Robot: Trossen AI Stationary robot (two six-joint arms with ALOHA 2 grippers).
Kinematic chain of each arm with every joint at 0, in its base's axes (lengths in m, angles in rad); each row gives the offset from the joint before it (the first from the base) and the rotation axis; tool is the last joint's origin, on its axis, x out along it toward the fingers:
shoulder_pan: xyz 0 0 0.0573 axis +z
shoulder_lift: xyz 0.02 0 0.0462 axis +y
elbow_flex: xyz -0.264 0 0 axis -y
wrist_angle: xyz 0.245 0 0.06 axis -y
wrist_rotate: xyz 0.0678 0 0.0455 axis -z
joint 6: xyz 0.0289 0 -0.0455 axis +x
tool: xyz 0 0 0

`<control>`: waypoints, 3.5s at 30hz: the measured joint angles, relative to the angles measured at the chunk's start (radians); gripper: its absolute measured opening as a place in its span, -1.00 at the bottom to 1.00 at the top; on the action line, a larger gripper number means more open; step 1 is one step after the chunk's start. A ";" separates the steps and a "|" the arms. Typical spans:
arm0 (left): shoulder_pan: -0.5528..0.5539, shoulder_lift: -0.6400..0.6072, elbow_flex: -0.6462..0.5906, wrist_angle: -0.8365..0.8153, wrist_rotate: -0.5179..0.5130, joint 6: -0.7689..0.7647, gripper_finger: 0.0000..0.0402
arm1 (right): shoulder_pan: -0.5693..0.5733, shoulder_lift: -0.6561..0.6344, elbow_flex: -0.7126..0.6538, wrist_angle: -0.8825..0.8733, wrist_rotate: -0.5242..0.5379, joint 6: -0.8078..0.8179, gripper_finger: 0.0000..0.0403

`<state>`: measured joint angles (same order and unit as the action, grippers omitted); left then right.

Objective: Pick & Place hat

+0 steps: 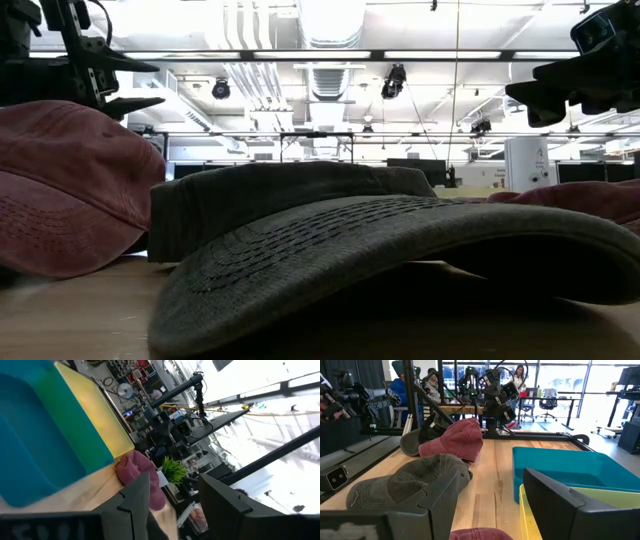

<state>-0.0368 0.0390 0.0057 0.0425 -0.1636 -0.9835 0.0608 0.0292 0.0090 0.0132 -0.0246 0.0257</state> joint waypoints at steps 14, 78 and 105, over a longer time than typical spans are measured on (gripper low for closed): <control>0.000 0.005 0.000 0.000 -0.011 0.039 -0.20 | 0.000 0.000 0.000 0.000 0.000 0.000 0.09; 0.000 0.005 0.000 0.023 -0.122 0.040 -0.20 | 0.000 0.000 0.000 0.000 0.000 0.000 0.09; 0.000 0.007 0.000 0.081 -0.646 -0.202 -0.20 | 0.000 0.000 0.000 0.000 0.000 0.000 0.09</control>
<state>-0.0364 0.0456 0.0055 0.1236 -0.8093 -1.1856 0.0606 0.0288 0.0090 0.0131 -0.0246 0.0257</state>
